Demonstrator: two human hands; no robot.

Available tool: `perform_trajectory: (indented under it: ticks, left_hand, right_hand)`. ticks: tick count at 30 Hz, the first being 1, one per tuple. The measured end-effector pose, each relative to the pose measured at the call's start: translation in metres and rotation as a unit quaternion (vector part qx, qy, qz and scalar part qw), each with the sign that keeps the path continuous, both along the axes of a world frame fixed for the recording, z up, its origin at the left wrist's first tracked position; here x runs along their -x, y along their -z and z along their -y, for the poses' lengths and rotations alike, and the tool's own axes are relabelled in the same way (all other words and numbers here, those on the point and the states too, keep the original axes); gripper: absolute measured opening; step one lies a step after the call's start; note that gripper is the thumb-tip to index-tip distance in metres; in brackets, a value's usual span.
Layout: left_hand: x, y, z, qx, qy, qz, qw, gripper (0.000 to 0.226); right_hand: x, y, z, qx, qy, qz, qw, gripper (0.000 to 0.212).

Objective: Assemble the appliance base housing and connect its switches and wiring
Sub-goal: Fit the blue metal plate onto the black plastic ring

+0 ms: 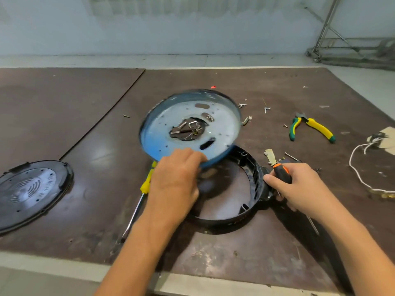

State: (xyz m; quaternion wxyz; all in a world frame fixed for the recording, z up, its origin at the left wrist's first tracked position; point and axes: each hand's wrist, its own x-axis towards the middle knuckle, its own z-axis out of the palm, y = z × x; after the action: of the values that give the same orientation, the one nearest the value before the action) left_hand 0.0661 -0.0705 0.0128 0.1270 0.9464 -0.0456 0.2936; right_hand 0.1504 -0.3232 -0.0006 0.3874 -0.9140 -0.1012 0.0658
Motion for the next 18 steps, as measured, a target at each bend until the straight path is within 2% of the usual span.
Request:
perform_trajectory:
  ticks: [2, 4, 6, 10, 13, 18]
  left_hand:
    - [0.002, 0.001, 0.023, -0.027, 0.036, -0.009, 0.999, 0.023]
    - [0.003, 0.004, 0.032, -0.051, 0.055, -0.009, 0.997, 0.017]
    - [0.003, 0.007, 0.033, -0.063, 0.073, -0.015, 0.995, 0.030]
    - [0.002, 0.011, 0.028, -0.072, 0.112, -0.006, 0.991, 0.017]
    - [0.001, 0.012, 0.024, -0.069, 0.122, -0.003, 0.990, 0.028]
    - [0.002, 0.011, 0.021, -0.081, 0.134, 0.000, 0.988, 0.035]
  right_hand:
    - [0.000, 0.000, 0.000, -0.002, 0.000, -0.004, 1.000, 0.022]
    - [0.000, 0.000, 0.001, -0.006, -0.005, -0.011, 1.000, 0.021]
    - [0.000, 0.000, 0.003, -0.011, -0.009, -0.007, 1.000, 0.021]
    - [0.000, 0.003, 0.006, -0.027, -0.002, 0.008, 1.000, 0.024]
    - [-0.002, 0.004, 0.009, -0.040, 0.003, 0.015, 0.999, 0.023]
    - [-0.004, 0.005, 0.013, -0.072, 0.036, 0.025, 0.996, 0.024]
